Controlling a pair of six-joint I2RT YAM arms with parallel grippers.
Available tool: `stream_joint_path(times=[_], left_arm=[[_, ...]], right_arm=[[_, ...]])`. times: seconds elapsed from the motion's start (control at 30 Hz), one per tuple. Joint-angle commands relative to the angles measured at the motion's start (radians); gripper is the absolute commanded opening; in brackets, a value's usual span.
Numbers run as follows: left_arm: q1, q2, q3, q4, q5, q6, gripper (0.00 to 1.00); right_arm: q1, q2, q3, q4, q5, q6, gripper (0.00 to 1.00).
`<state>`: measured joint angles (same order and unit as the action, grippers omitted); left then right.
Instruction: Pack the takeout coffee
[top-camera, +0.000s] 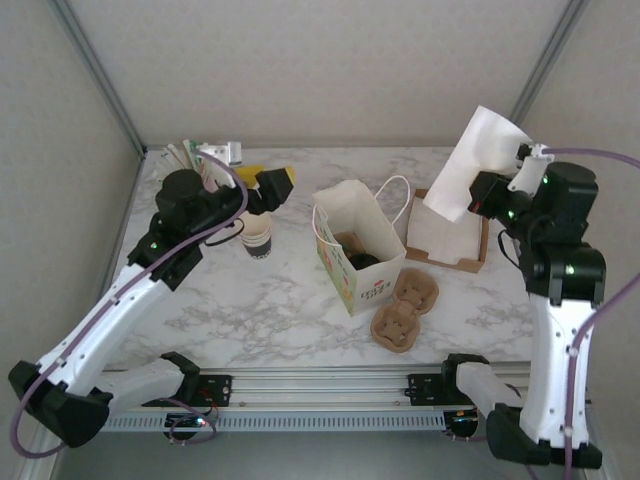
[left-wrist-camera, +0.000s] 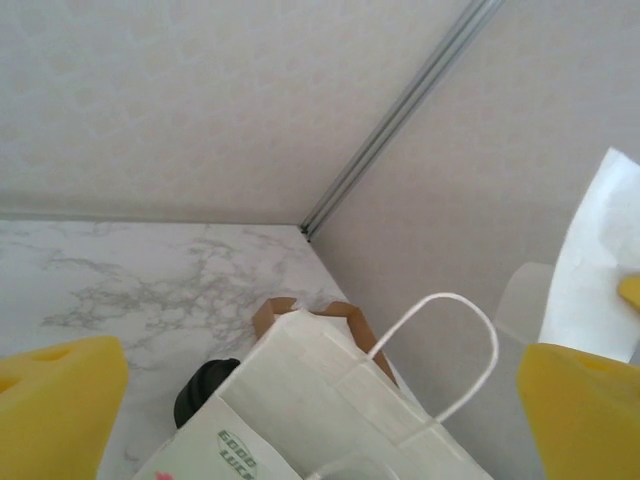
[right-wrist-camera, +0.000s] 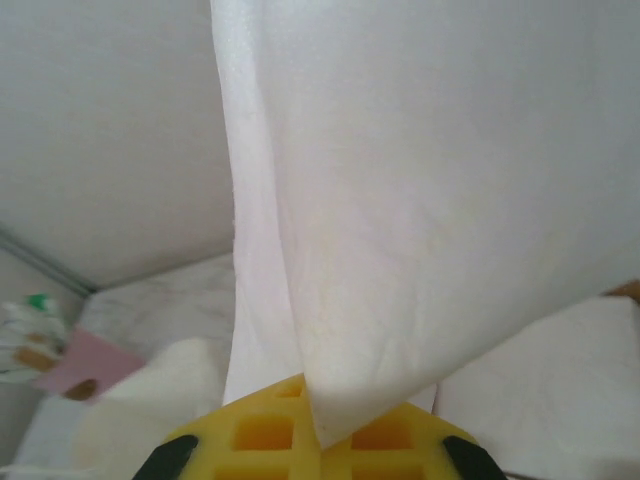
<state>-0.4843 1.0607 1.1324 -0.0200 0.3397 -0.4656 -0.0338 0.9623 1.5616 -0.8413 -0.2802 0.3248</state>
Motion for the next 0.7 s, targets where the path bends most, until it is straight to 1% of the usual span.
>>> stream_joint_path(times=[0.0, 0.13, 0.23, 0.33, 0.4, 0.47, 0.57, 0.67], left_arm=[[-0.011, -0.071, -0.039, 0.01, -0.014, 0.025, 1.0], [-0.013, -0.151, -0.081, 0.041, -0.027, 0.039, 1.0], [-0.013, -0.208, -0.127, 0.089, -0.026, 0.046, 1.0], [-0.013, -0.235, -0.156, 0.102, -0.034, 0.047, 1.0], [-0.013, -0.234, -0.164, 0.098, -0.043, 0.047, 1.0], [-0.013, -0.227, -0.169, 0.093, -0.052, 0.044, 1.0], [-0.013, -0.205, -0.161, 0.08, -0.061, 0.041, 1.0], [-0.013, -0.18, -0.146, 0.062, -0.07, 0.041, 1.0]], right_arm=[[0.008, -0.057, -0.028, 0.106, -0.171, 0.06, 0.0], [0.009, -0.124, -0.099, 0.232, -0.323, 0.148, 0.0], [0.022, -0.136, -0.147, 0.311, -0.426, 0.201, 0.0], [0.065, -0.129, -0.182, 0.362, -0.469, 0.225, 0.0], [0.112, -0.11, -0.186, 0.366, -0.468, 0.214, 0.0], [0.18, -0.082, -0.175, 0.349, -0.443, 0.186, 0.0], [0.312, -0.026, -0.141, 0.303, -0.368, 0.12, 0.0], [0.434, 0.036, -0.1, 0.243, -0.246, 0.05, 0.0]])
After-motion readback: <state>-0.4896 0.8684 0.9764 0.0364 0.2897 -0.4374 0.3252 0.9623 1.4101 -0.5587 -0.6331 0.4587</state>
